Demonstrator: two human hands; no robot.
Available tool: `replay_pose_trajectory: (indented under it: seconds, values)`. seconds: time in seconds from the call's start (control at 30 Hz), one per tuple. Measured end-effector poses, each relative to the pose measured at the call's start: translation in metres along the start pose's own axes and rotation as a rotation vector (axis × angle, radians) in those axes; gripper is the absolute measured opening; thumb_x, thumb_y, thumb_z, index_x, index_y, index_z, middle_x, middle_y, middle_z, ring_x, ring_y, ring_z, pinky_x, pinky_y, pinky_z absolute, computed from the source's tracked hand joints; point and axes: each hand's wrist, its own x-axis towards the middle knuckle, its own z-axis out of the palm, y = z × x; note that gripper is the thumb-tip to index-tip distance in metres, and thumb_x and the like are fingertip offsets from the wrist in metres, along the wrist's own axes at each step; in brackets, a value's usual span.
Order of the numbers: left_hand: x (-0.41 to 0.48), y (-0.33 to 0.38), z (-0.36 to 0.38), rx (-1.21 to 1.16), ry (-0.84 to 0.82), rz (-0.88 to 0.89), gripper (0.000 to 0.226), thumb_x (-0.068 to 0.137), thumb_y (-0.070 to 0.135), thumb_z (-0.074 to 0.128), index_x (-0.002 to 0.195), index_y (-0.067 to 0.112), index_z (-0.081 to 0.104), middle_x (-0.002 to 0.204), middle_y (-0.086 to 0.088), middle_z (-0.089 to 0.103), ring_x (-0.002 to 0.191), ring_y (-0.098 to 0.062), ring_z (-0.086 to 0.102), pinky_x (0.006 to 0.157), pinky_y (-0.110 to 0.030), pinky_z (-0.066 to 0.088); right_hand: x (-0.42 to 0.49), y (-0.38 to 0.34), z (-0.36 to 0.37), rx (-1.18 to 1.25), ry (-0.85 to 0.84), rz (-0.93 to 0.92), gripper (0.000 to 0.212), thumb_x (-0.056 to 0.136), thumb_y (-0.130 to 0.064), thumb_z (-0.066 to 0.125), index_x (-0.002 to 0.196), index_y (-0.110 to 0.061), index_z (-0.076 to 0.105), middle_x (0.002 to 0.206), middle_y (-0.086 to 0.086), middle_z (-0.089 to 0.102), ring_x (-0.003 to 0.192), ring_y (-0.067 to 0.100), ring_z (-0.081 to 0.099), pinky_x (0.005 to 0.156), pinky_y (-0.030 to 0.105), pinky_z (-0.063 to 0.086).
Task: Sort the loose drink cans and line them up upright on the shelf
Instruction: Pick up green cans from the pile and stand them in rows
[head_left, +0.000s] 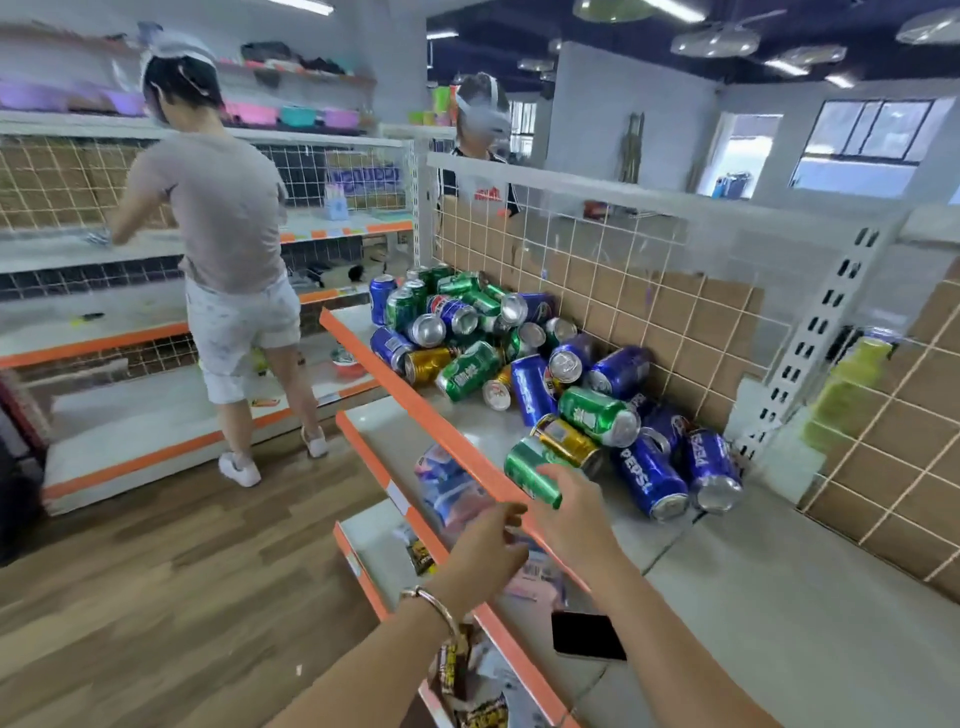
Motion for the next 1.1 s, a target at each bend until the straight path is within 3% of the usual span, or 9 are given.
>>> replay_pose_trajectory:
  seconds: [0.1,0.27,0.43,0.57,0.7,0.8,0.93,1.03,1.1]
  values:
    - [0.042,0.005,-0.007,-0.083,0.079,-0.067,0.045,0.082,0.001,0.054,0.125,0.011,0.053,0.112,-0.002,0.058,0.089,-0.012,0.056,0.076,-0.017,0.048,0.034,-0.008,-0.005,-0.126,0.008,-0.037,0.042,0.085,-0.016,0.058,0.127,-0.016,0.056,0.131,0.004,0.054,0.121,0.025,0.045,0.1,0.036,0.036]
    - [0.083,0.014,-0.019,0.226,0.077,0.121,0.055,0.081,0.009,0.06,0.133,0.015,0.046,0.132,-0.004,0.047,0.123,-0.022,0.044,0.103,-0.029,0.035,0.072,-0.005,-0.021,-0.355,0.097,-0.029,0.046,0.086,-0.027,0.055,0.131,-0.023,0.049,0.14,0.002,0.042,0.127,0.026,0.036,0.101,0.041,0.034]
    - [0.107,0.023,-0.025,0.78,-0.243,0.463,0.077,0.076,0.019,0.063,0.144,0.029,0.03,0.15,0.005,0.029,0.138,-0.02,0.02,0.108,-0.042,0.025,0.106,0.013,-0.05,-0.522,0.128,0.193,0.083,0.082,-0.049,0.06,0.148,-0.023,0.019,0.153,0.01,0.021,0.137,0.032,0.024,0.109,0.047,0.024]
    - [0.129,0.024,-0.024,0.944,-0.365,0.563,0.091,0.069,0.028,0.074,0.145,0.032,0.024,0.148,0.0,0.025,0.138,-0.02,0.018,0.109,-0.057,0.013,0.119,0.032,-0.052,-0.472,0.078,0.378,0.111,0.075,-0.06,0.066,0.151,-0.023,-0.006,0.148,0.013,0.033,0.134,0.035,0.032,0.105,0.051,0.029]
    - [0.15,0.032,-0.023,1.049,-0.378,0.713,0.095,0.06,0.04,0.082,0.139,0.023,0.032,0.138,-0.003,0.034,0.129,-0.024,0.029,0.098,-0.043,0.032,0.127,0.038,-0.045,-0.428,0.167,0.443,0.1,0.071,-0.063,0.068,0.148,-0.024,0.017,0.141,0.01,0.044,0.13,0.033,0.037,0.102,0.049,0.031]
    - [0.156,0.028,-0.025,0.991,-0.419,0.767,0.091,0.062,0.043,0.081,0.138,0.023,0.034,0.137,-0.002,0.035,0.128,-0.023,0.028,0.096,-0.039,0.037,0.131,0.037,-0.045,-0.284,0.254,0.453,0.084,0.064,-0.06,0.075,0.134,-0.026,0.042,0.132,0.005,0.05,0.126,0.03,0.041,0.103,0.048,0.032]
    - [0.163,0.021,-0.039,0.785,-0.426,0.732,0.086,0.064,0.044,0.078,0.138,0.024,0.039,0.134,0.002,0.039,0.116,-0.022,0.04,0.092,-0.033,0.043,0.132,0.031,-0.045,0.029,0.502,0.31,0.073,0.058,-0.046,0.086,0.118,-0.016,0.056,0.118,0.008,0.049,0.109,0.022,0.046,0.097,0.041,0.041]
    - [0.168,0.023,-0.049,0.493,-0.387,0.571,0.072,0.065,0.049,0.077,0.128,0.03,0.047,0.118,0.009,0.049,0.105,-0.016,0.053,0.079,-0.023,0.042,0.128,0.015,-0.057,0.455,0.617,0.207,0.048,0.061,-0.036,0.084,0.096,-0.014,0.06,0.108,0.015,0.057,0.085,0.014,0.054,0.071,0.02,0.047]
    - [0.168,0.027,-0.053,0.226,-0.407,0.41,0.056,0.065,0.047,0.077,0.114,0.033,0.053,0.104,0.014,0.054,0.094,-0.01,0.058,0.076,-0.02,0.044,0.122,0.003,-0.07,0.715,0.646,0.217,0.033,0.067,-0.03,0.081,0.09,-0.023,0.059,0.102,0.009,0.064,0.085,0.017,0.061,0.069,0.023,0.049]
